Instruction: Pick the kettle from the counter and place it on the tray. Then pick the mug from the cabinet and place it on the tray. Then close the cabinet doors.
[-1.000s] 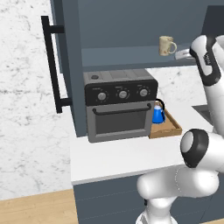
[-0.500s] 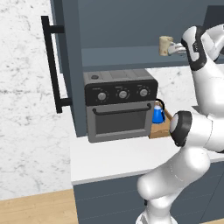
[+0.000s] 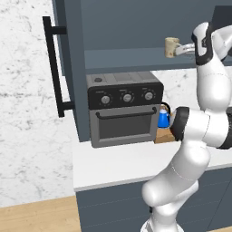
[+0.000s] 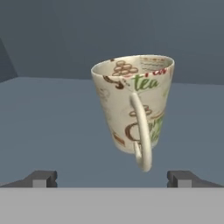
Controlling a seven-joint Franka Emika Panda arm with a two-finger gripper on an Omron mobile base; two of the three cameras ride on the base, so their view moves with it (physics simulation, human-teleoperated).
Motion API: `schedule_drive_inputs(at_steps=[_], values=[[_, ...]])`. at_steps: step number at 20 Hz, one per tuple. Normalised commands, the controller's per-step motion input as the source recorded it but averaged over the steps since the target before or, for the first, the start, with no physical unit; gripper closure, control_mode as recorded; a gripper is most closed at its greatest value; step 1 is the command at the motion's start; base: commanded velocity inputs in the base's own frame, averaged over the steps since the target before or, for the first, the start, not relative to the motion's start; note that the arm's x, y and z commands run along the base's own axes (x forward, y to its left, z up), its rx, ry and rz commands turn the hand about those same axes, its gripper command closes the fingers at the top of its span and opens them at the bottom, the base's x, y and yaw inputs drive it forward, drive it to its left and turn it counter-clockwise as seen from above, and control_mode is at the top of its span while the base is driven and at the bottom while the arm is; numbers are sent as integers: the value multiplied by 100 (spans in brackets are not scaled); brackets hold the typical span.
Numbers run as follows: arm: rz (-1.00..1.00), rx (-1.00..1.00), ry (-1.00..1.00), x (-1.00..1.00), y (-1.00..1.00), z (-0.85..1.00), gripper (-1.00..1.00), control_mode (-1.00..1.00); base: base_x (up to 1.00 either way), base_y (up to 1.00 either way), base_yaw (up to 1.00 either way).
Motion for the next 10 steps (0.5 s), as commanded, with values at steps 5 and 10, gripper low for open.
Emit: schedule_drive_inputs(at_steps=[5, 10], values=[[3, 0, 0, 12, 0, 1, -100, -100, 0, 0, 0], [1, 0, 0, 17, 0, 1, -100, -100, 0, 0, 0]])
